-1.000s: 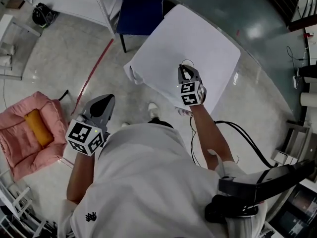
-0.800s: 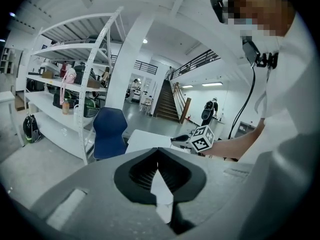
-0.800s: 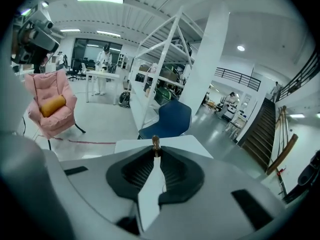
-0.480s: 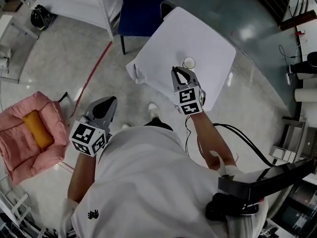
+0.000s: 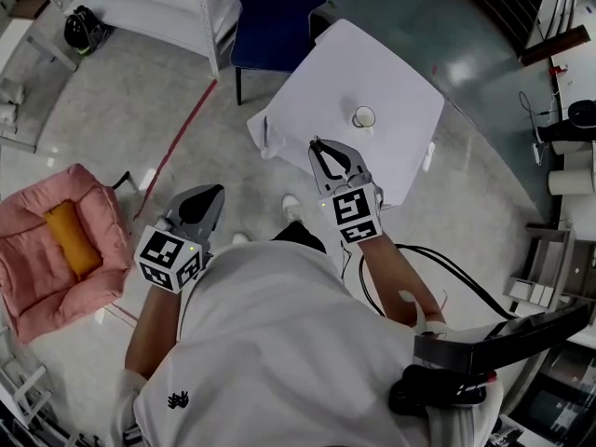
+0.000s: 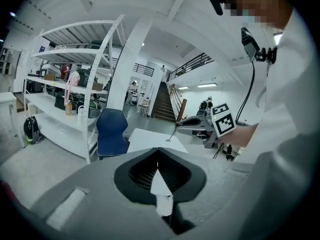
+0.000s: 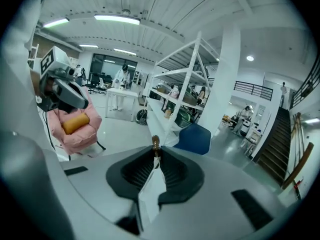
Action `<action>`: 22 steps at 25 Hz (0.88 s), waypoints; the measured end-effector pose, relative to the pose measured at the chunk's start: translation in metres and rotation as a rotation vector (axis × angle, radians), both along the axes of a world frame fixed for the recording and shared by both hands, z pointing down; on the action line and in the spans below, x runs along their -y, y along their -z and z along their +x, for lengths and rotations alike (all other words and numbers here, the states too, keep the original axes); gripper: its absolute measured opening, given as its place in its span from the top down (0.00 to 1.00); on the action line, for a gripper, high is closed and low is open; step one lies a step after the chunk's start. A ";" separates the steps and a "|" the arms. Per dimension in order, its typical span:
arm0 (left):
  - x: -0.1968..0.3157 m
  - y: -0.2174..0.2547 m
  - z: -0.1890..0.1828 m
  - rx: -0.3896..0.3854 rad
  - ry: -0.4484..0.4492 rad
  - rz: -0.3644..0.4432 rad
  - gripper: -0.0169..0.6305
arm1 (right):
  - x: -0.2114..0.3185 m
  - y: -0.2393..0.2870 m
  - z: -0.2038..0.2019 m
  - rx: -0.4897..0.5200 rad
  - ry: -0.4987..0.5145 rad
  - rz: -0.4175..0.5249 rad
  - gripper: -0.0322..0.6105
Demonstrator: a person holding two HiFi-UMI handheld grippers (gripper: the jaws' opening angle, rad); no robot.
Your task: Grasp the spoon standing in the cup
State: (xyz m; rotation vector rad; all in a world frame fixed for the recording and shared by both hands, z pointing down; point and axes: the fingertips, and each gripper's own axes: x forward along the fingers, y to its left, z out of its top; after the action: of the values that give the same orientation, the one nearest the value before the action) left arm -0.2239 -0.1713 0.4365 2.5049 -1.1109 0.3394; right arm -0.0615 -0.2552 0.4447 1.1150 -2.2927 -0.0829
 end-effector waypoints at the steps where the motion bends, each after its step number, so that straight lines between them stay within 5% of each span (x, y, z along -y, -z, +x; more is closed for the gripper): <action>1: -0.004 -0.001 -0.003 -0.001 -0.001 -0.001 0.95 | -0.007 0.003 -0.007 0.004 0.010 0.001 0.88; 22: -0.079 -0.024 -0.030 -0.032 -0.074 -0.030 0.95 | -0.126 0.012 -0.069 0.021 0.071 -0.018 0.87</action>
State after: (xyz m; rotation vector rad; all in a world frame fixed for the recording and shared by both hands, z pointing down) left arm -0.2543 -0.0925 0.4605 2.5201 -0.9957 0.3322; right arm -0.1300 -0.1288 0.4327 1.0297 -2.3479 -0.0785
